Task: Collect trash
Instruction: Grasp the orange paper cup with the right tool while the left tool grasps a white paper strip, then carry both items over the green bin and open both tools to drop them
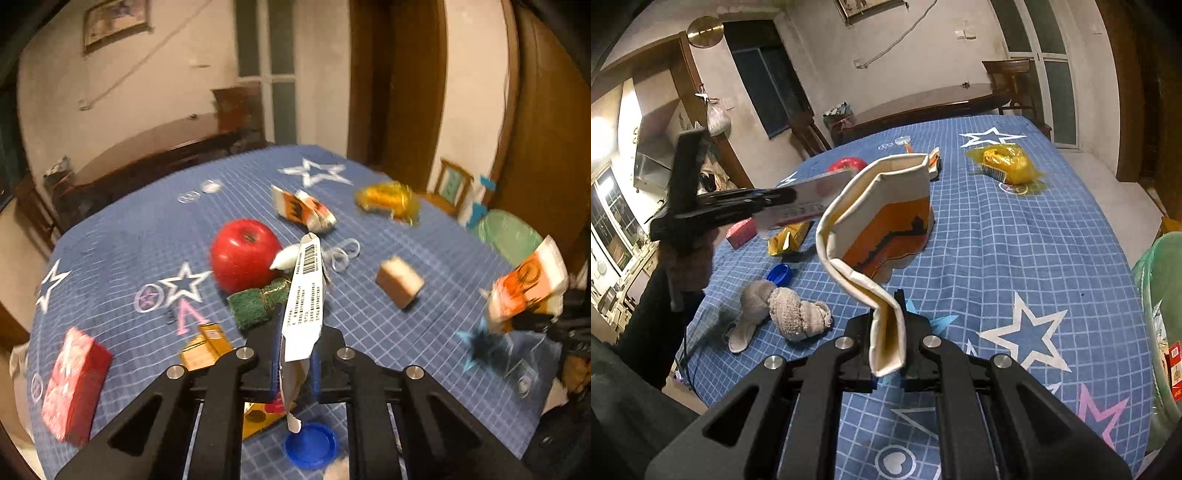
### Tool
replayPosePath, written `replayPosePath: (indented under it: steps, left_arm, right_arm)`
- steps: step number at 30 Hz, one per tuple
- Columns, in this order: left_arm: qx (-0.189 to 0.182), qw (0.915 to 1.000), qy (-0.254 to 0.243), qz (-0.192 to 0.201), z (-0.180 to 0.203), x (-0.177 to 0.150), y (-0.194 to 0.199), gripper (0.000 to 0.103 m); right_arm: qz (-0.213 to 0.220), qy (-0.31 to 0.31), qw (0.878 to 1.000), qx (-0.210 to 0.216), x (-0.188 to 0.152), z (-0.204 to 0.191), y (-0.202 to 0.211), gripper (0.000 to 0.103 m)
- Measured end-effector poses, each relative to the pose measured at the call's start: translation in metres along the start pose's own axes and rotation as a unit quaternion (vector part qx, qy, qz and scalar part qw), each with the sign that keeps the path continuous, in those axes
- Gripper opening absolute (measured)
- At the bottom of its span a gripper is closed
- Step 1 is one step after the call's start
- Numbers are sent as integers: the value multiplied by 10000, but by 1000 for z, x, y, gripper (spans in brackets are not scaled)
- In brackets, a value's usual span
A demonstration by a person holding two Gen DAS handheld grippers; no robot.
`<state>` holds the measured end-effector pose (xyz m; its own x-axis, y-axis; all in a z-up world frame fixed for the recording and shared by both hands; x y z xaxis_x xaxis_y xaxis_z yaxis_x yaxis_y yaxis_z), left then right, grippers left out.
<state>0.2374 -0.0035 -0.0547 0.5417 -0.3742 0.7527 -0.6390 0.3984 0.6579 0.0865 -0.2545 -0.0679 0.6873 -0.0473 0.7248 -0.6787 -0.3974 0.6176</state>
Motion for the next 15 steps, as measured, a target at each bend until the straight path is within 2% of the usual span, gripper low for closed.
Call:
replayPosePath:
  steps: [7,15]
  left_arm:
    - [290,9947,689,702,-23,14,80,13]
    - [529,9881,832,1183,-19,33,135,13]
  right_arm:
    - [136,123,9998,29,9,-6,5,5]
    - [221,212,9995,100,13,-15,3,5]
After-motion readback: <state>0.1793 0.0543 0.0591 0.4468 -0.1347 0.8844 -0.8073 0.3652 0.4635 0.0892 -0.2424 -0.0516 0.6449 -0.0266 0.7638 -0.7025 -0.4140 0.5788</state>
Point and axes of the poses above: each gripper's, at about its wrist camera, not at the fingertips, and y roughly against the way its jaws point, z to its right, x to its top, the point moved 5 cm from there along -y, roughly the way its jaws point
